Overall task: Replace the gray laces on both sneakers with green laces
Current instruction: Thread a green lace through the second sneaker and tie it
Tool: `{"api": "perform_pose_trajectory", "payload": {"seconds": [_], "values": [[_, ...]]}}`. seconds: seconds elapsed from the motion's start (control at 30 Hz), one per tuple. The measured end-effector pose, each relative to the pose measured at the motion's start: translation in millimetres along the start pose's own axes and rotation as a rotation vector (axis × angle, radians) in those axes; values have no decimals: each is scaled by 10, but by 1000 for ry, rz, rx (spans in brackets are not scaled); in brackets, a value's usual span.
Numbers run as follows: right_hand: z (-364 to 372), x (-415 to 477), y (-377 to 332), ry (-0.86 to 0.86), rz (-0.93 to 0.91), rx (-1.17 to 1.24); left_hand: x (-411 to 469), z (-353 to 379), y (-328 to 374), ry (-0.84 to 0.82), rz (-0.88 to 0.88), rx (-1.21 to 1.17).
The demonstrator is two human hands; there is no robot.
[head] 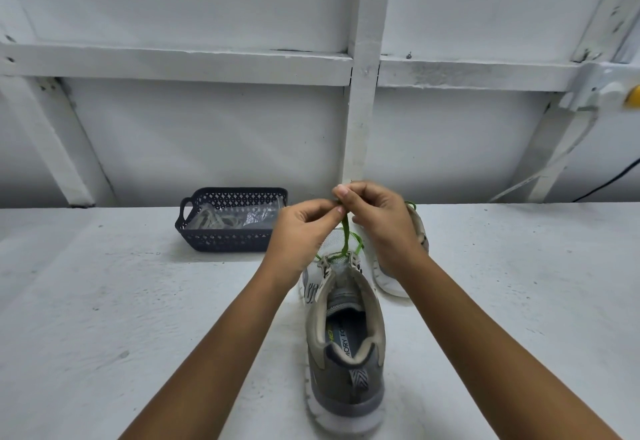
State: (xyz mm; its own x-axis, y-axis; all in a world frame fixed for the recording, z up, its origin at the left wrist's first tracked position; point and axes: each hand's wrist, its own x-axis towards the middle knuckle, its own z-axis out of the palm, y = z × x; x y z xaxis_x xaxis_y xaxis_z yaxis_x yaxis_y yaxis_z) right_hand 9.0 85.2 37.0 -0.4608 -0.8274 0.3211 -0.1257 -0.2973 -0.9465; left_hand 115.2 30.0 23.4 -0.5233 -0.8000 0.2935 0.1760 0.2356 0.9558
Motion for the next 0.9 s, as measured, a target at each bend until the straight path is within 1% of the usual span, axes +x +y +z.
{"api": "perform_pose_trajectory", "payload": {"seconds": [0.17, 0.2, 0.27, 0.33, 0.4, 0.47, 0.53, 0.6, 0.67, 0.77, 0.9], "values": [[-173, -73, 62, -24, 52, -120, -12, 6, 44, 20, -4, -11], [-218, -94, 88, -69, 49, -152, -15, 3, 53, 22, -5, -17], [-288, -139, 152, -219, 59, -229, -16, -4, 63, 30, -6, -22], [-307, -169, 238, -323, 44, -381, -25, 1, 66, 41, -16, -14], [-271, -184, 295, -307, -4, -488, -37, 17, 62, 44, -36, 4], [-216, -179, 306, -234, -6, -504, -60, 27, 33, 49, -53, 4], [-192, -163, 311, -193, 6, -435, -101, 35, -43, 90, -58, 22], [-176, -152, 319, -130, 60, -284, -195, 45, -181, 113, -83, 239], [-163, -141, 302, -52, 132, -115, -342, 94, -320, 37, -165, 433], [-128, -117, 247, 9, 199, -4, -466, 179, -513, -88, -265, 493], [-73, -93, 157, 22, 254, 97, -417, 166, -603, -95, -351, 516]]}}
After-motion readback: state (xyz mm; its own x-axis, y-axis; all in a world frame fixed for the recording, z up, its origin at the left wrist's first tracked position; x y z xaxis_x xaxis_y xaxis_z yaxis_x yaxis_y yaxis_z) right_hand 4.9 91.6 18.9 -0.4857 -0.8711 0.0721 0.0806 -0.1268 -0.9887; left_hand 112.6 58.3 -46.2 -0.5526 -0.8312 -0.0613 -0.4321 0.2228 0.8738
